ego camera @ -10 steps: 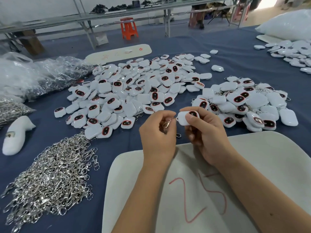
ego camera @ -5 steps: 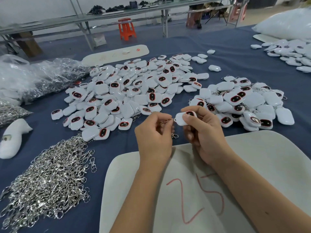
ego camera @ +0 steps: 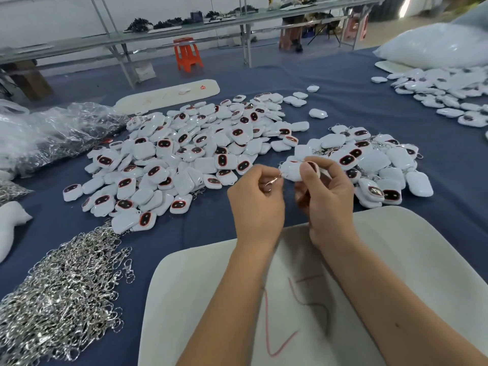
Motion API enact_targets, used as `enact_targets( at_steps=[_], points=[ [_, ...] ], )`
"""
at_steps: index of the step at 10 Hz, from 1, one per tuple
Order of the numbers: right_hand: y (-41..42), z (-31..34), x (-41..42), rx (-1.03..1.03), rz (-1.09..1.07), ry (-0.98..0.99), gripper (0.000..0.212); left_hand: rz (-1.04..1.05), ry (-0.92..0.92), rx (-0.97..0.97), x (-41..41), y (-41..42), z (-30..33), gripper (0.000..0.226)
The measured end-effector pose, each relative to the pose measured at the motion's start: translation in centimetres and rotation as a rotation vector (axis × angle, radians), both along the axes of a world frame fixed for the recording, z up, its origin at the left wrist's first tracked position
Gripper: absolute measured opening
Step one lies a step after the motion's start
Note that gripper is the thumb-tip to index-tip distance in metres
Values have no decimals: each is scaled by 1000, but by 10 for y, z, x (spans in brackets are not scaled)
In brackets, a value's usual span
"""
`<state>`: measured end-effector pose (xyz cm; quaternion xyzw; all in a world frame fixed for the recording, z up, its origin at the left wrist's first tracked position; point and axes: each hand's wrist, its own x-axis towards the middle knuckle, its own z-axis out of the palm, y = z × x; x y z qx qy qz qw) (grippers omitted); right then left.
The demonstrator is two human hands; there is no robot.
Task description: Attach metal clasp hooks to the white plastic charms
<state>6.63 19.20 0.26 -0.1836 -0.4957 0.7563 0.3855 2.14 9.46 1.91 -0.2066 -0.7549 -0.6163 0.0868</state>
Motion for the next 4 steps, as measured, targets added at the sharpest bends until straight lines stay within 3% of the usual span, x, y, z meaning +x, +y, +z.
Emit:
enact_targets(
  at_steps=[1, 2, 3, 4],
  points=[
    [14, 1, 1, 135, -168, -39, 29, -101, -61, 5, -3, 29, 12, 18],
    [28, 2, 3, 236, -230, -50, 69, -185, -97, 60, -5, 51, 25, 29],
    [32, -1, 2, 251, -207, -63, 83, -213, -37, 65, -3, 58, 26, 30],
    [32, -6, 1, 324, -257, -120, 74, -115, 49, -54, -4, 41, 13, 22]
  ],
)
